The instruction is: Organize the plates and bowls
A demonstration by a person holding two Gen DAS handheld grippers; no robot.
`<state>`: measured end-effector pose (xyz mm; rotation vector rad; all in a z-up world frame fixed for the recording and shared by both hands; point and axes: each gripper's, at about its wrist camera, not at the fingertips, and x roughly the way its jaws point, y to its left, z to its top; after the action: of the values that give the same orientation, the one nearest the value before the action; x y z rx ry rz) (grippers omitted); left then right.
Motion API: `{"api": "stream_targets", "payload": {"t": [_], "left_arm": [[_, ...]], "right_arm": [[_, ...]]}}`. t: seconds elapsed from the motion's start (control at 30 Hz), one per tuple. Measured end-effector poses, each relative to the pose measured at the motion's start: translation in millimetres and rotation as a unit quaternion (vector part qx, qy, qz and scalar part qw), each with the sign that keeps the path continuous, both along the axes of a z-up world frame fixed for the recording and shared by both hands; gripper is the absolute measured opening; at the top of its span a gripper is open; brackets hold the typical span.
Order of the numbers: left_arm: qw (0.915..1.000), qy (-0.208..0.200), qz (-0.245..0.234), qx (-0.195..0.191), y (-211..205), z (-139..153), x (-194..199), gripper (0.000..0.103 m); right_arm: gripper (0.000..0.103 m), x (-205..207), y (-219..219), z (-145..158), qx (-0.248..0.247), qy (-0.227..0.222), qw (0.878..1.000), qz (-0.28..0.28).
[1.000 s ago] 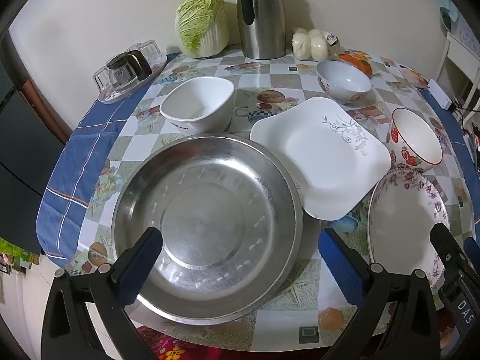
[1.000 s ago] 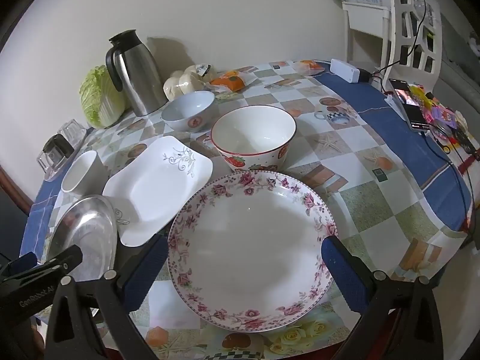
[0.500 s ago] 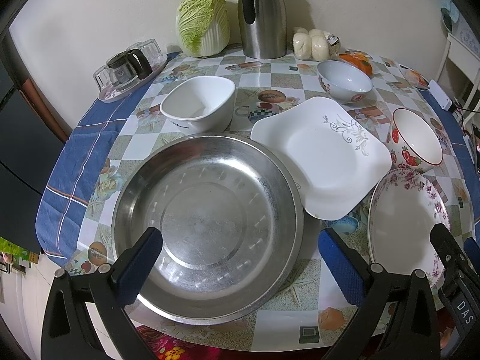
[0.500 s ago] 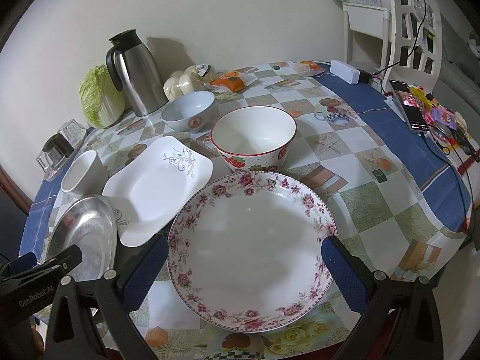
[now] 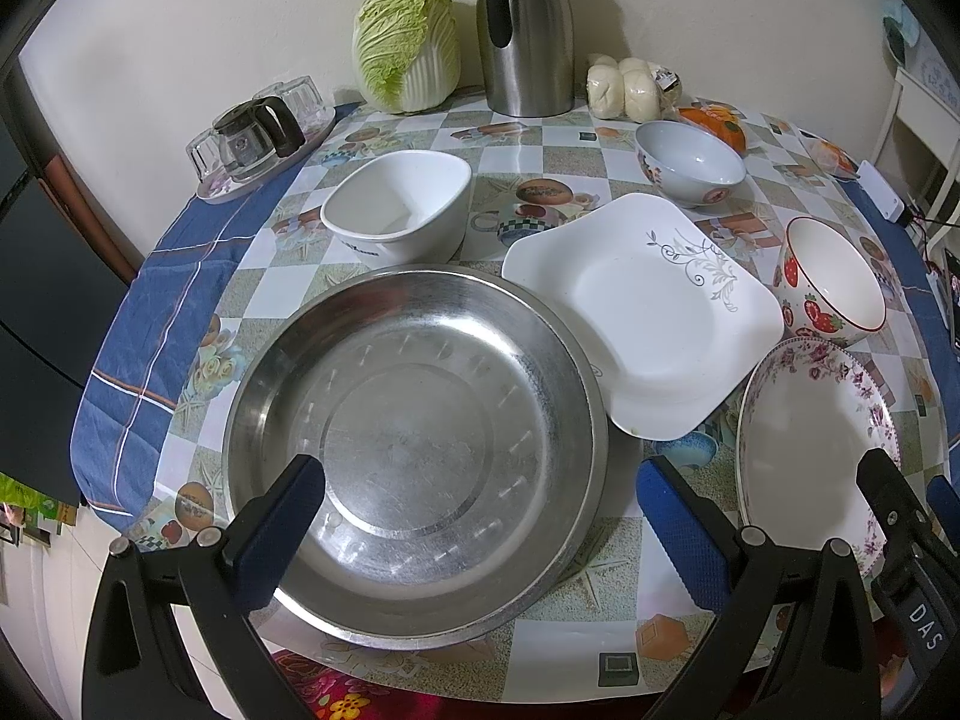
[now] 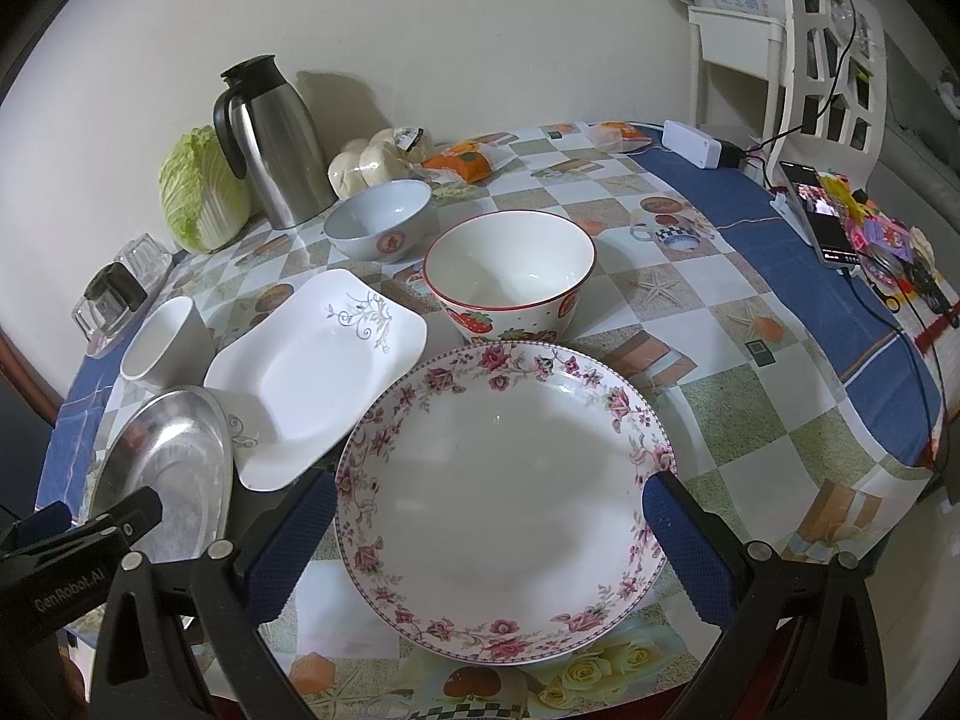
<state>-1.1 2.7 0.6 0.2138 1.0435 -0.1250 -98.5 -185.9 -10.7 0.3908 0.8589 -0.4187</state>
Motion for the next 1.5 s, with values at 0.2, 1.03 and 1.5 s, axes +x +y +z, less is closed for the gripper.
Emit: {"api": "stream_targets", "payload": {"t": [0.2, 1.03, 1.5], "left_arm": [[1.0, -0.001, 0.001, -0.002, 0.9, -1.7, 0.4, 0.103], [0.9835, -0.034, 0.158, -0.08, 94.8, -14.6, 46.2, 0.103], [0.9655, 0.0, 0.242, -0.096, 161.8, -32.9, 61.9, 0.103]], "right_arm": [[0.103, 2.4, 3.1, -1.0, -0.007, 0.004, 1.0, 0.003], [0.103, 60.5, 50.7, -24.8, 0.015, 0.037, 0.992, 0.121], [0.103, 87.4, 96.3, -32.8, 0.045, 0.031, 0.98, 0.191]]}}
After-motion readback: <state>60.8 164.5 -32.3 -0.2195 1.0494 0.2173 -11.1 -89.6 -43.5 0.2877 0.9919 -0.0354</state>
